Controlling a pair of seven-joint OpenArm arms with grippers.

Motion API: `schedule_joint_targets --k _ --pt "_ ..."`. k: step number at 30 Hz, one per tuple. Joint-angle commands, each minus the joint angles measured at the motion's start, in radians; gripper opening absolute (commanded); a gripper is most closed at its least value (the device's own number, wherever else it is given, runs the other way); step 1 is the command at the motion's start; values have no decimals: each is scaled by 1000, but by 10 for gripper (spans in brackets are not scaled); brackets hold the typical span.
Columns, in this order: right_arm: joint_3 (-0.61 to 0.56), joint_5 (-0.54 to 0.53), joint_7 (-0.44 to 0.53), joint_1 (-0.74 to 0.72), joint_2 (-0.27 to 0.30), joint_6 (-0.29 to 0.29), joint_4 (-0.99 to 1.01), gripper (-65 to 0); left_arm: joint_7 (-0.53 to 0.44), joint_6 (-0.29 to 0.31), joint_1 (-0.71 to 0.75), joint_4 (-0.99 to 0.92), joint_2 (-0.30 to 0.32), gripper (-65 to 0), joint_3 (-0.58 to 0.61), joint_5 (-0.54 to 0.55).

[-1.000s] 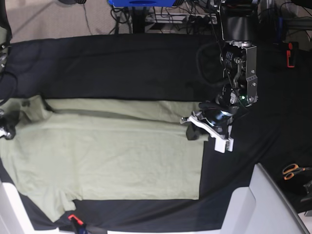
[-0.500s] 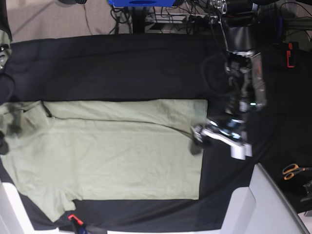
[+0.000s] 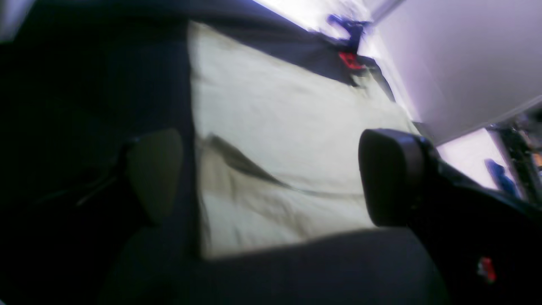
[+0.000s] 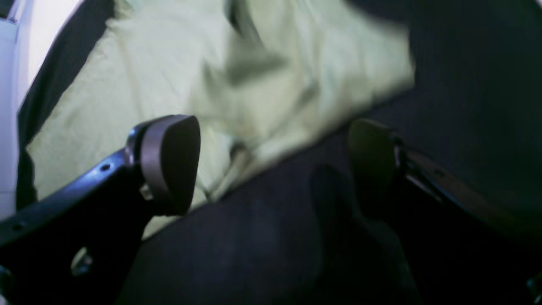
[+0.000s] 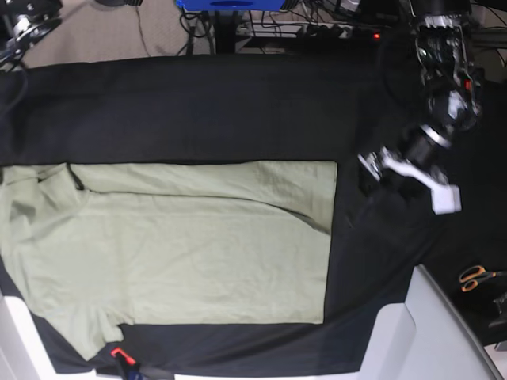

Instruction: Fold the T-shirt properly

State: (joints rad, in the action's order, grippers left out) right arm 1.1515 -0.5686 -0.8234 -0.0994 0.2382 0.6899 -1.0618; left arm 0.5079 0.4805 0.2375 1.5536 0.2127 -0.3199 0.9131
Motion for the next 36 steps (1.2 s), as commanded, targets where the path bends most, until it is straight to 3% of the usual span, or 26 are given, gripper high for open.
schedule_joint_targets --k 1,2,5,10,14,24,27,32,36 --pt "15 -21 23 -16 16 8 13 -135 -13 7 16 -8 6 -12 -2 -4" --pt "37 -21 22 -7 14 1 36 -135 -13 -1 29 -22 1 -12 5 -21" --pt "83 -24 28 2 6 -108 93 -131 -13 -44 69 -69 -55 -12 5 -81" --pt "78 -23 74 -4 16 -109 179 -131 -19 -65 64 -150 -166 -12 -8 -239" --pt "77 -21 138 -27 19 -109 254 -131 -21 -65 3 -229 -226 -12 -8 -272" --pt "78 -21 307 -142 129 -109 572 -132 -24 -65 -177 -443 -253 -12 -8 -274" --pt "77 -21 345 -175 158 -111 636 -132 -78 -65 -203 -494 -253 -12 -5 -274" --pt "66 -20 419 -194 163 -115 661 -132 -105 -65 -209 -531 -253 -12 3 -274" --pt "-35 -24 470 -207 161 -115 662 -134 -105 -65 -204 -532 -253 -12 3 -274"
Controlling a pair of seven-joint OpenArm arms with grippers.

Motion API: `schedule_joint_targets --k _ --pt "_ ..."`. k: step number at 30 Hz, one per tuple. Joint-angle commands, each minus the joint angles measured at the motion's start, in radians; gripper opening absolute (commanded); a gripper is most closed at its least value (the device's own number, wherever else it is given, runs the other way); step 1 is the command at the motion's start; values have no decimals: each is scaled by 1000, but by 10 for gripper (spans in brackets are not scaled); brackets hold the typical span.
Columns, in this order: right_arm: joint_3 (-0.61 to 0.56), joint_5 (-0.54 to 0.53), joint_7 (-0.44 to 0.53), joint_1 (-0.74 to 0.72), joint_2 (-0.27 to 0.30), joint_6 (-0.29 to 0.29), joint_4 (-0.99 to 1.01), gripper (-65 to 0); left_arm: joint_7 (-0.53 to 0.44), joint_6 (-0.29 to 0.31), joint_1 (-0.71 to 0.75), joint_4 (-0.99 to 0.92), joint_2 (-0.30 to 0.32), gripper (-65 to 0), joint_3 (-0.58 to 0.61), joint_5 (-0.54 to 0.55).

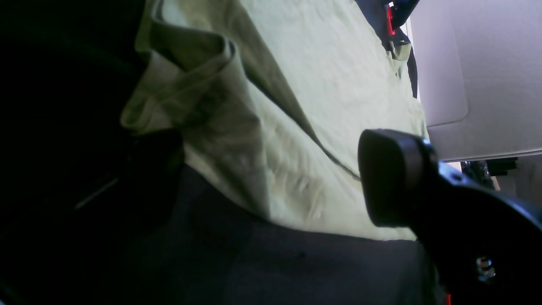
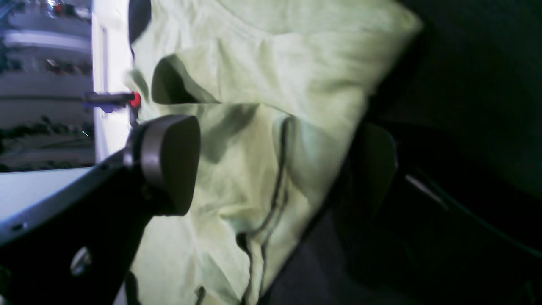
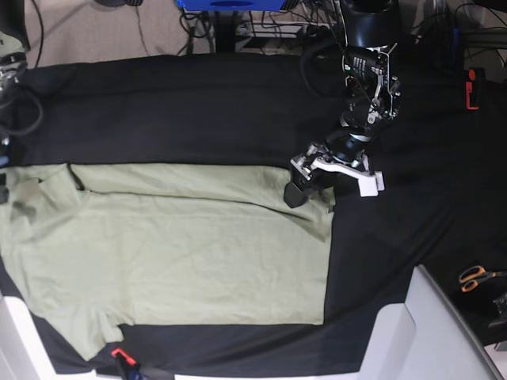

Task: Fold the T-shirt properly
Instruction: 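Drag the shirt across the table with both grippers holding its edges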

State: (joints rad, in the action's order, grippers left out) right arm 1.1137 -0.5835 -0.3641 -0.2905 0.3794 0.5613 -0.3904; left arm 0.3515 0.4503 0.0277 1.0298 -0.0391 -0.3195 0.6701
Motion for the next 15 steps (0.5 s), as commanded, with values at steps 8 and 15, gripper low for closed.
schedule_joint_targets --k 8,15 --pt "-19 -14 23 -17 11 13 -9 -359 54 -35 25 -6 -2 -12 4 -31" --pt "-22 -10 20 -17 7 13 -9 -650 54 -37 56 36 -2 -12 4 -29"
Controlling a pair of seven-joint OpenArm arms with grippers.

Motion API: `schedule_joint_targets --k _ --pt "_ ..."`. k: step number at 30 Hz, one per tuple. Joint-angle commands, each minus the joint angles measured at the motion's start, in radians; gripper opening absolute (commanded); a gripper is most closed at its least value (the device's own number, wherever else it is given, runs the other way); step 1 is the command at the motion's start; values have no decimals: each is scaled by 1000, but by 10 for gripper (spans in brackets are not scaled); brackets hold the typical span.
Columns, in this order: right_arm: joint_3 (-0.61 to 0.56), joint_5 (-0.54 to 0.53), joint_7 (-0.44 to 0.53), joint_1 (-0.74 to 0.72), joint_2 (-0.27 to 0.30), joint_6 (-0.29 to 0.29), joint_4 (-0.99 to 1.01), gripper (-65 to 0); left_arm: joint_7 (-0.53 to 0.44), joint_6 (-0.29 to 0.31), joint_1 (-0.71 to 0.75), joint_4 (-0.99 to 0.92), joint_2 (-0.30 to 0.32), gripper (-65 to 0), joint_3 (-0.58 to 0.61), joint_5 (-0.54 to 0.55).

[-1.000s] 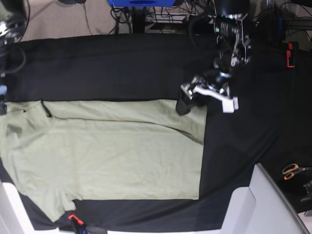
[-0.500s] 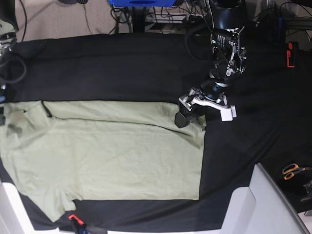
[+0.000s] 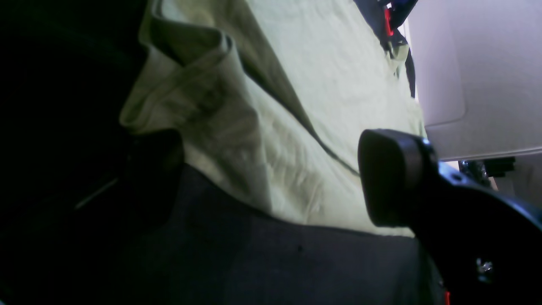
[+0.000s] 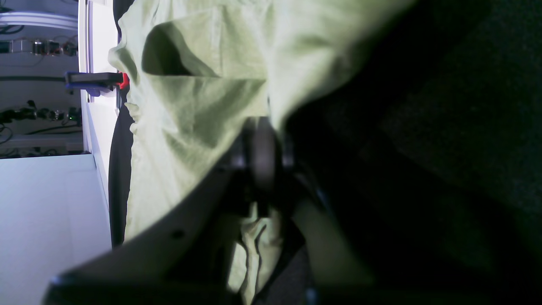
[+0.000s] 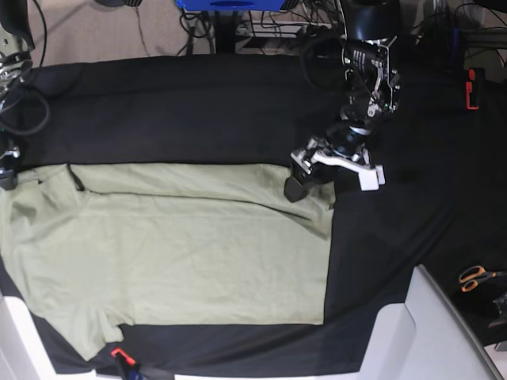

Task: Fold the T-shirt properly
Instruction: 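Drag the shirt across the table with both grippers holding its edges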

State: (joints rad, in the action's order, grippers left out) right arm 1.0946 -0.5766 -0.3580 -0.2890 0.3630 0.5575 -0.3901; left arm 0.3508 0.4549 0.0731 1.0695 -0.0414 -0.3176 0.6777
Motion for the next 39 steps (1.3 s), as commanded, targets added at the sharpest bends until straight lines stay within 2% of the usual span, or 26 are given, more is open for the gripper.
schedule_joint_targets --k 1,3,6,8,11,17,21,26,31,39 --pt "-3 -16 14 -19 23 17 -10 -650 55 -41 27 11 1 -12 1 -37" --pt "-3 -16 14 -19 23 17 -10 -650 55 -69 61 62 -4 -12 -1 -37" --pt "-3 -16 14 -19 23 17 -10 -650 52 -170 129 157 -24 -12 -8 -39" --pt "-3 -16 12 -19 23 17 -10 -650 50 -186 156 205 -27 -12 -10 -37" --pt "-3 -16 12 -19 23 17 -10 -650 50 -187 169 263 -28 -12 -16 -31" --pt "-4 -16 9 -11 28 17 -10 -650 55 -189 116 255 -64 -12 -153 -39" --pt "3 -18 -40 -11 31 17 -10 -650 55 -189 64 189 -62 -12 -153 -39" --pt "3 -18 -43 -11 31 17 -10 -650 50 -189 29 111 -65 -12 -107 -40" --pt "3 -18 -43 -11 31 17 -10 -650 49 -189 26 102 -68 -12 -55 -40" --pt "3 -18 -45 -11 31 17 -10 -650 49 -189 6 100 -85 -12 -55 -40"
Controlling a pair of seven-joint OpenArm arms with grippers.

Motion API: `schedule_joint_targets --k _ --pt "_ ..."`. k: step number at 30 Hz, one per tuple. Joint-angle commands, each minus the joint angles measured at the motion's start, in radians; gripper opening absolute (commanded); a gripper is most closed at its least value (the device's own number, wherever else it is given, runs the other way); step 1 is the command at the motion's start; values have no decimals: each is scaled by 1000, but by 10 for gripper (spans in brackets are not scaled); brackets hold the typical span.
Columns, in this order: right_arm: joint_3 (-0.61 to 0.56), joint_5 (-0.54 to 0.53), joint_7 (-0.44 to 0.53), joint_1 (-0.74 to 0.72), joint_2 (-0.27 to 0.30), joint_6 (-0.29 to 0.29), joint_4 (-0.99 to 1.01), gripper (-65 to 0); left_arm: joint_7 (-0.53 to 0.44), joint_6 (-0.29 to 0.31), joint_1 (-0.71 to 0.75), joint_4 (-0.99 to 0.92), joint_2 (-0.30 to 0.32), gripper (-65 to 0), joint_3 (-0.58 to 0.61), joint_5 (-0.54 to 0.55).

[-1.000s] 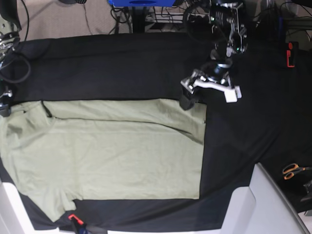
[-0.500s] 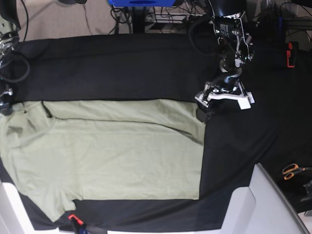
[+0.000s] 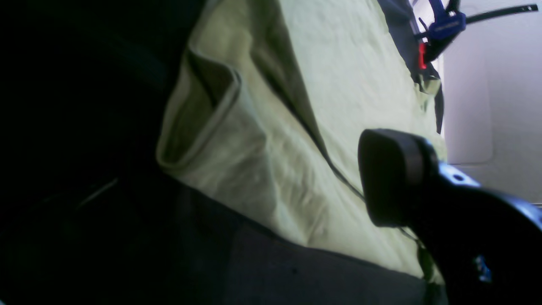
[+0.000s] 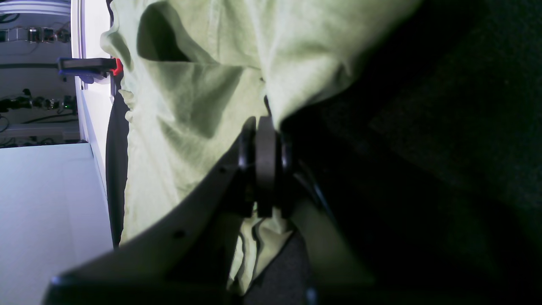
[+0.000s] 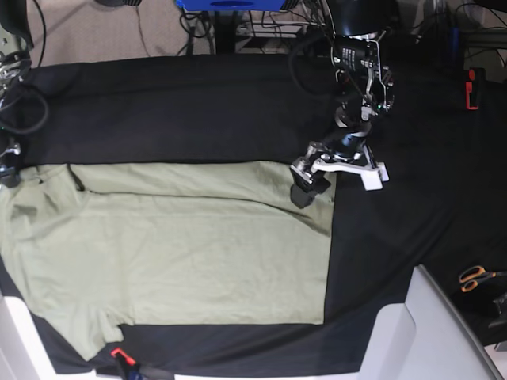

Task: Fold the T-shirt properly
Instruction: 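Drag the shirt across the table with both grippers holding its edges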

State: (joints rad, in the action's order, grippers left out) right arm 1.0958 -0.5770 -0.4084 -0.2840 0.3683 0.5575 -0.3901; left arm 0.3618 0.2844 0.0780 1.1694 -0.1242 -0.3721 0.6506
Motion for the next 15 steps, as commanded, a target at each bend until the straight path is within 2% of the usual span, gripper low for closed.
schedule_joint_targets --k 1,9,11,13,15 --pt "2 -18 6 -16 25 17 -10 -650 38 -18 -1 1 -2 -12 3 -13" --pt "4 -21 7 -5 25 17 -10 -650 38 -18 -62 -95 -2 -13 8 -13" --pt "4 -21 7 -5 25 17 -10 -650 38 -18 -65 -108 -2 -31 8 -13" --pt "4 -21 6 -5 25 17 -10 -650 38 -18 -63 -108 -2 -122 8 -12" --pt "4 -21 6 -5 27 17 -10 -650 38 -18 -60 -107 -2 -268 6 -7"
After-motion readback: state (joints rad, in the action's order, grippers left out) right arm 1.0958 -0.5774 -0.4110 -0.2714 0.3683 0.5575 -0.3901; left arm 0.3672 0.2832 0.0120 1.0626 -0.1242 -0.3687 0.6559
